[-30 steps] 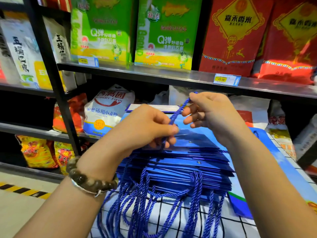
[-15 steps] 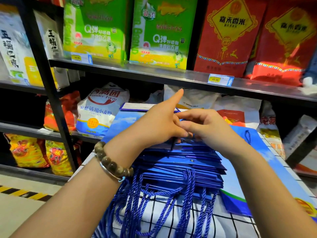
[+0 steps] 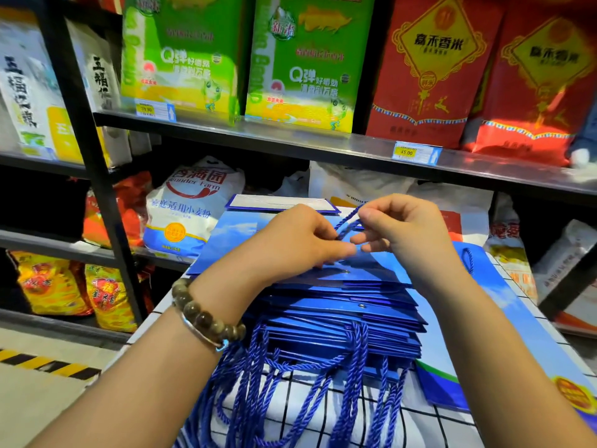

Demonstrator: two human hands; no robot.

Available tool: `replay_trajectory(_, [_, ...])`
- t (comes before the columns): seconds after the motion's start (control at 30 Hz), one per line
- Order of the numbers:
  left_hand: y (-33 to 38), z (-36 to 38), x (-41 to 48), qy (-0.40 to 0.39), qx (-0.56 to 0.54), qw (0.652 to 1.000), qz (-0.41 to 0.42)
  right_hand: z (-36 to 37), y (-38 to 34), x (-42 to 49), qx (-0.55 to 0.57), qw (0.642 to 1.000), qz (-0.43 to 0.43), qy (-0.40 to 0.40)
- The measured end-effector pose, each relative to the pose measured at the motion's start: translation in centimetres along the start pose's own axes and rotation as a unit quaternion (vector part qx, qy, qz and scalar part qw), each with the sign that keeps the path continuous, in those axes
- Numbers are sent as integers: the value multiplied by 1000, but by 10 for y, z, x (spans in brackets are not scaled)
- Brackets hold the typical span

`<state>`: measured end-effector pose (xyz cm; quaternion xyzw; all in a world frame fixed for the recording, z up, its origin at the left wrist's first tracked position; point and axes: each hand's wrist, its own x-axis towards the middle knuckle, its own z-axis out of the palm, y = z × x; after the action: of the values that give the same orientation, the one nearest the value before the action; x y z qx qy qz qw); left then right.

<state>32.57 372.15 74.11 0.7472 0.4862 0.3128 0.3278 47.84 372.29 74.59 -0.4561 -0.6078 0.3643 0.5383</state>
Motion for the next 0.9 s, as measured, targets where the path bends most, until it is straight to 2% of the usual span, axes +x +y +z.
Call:
replay_trajectory(0.07, [0, 3, 0, -6, 42, 999, -6, 0, -1, -1, 32, 999, 11, 5])
replay_trajectory(0.17, [-1, 3, 1, 2, 53, 999, -12, -1, 1, 0, 3, 1000, 15, -3])
replay_trajectory(0.23, [-3, 2, 2, 1, 53, 998, -17, -4, 5, 1, -68, 998, 0, -16])
replay_trajectory(0.3, [-4, 1, 3, 5, 60, 998, -18, -8, 9, 1, -167, 984, -52, -34])
replay_trajectory(0.37, [-5, 2, 3, 15, 54, 998, -18, -9, 11, -1, -214, 969, -100, -69])
replay_trajectory(0.47, [-5, 3, 2, 16, 52, 998, -16, -5, 11, -5, -203, 964, -121, -123])
replay_trajectory(0.63, [-2, 4, 1, 3, 56, 998, -12, -2, 14, -4, -185, 961, -171, -117])
replay_trajectory(0.8, [-3, -3, -12, -25, 141, 989, 41, -11, 16, -3, -182, 970, -118, -112])
replay_trajectory(0.9, [-4, -8, -20, -24, 196, 980, 30, -14, 20, -3, -200, 968, -65, -135])
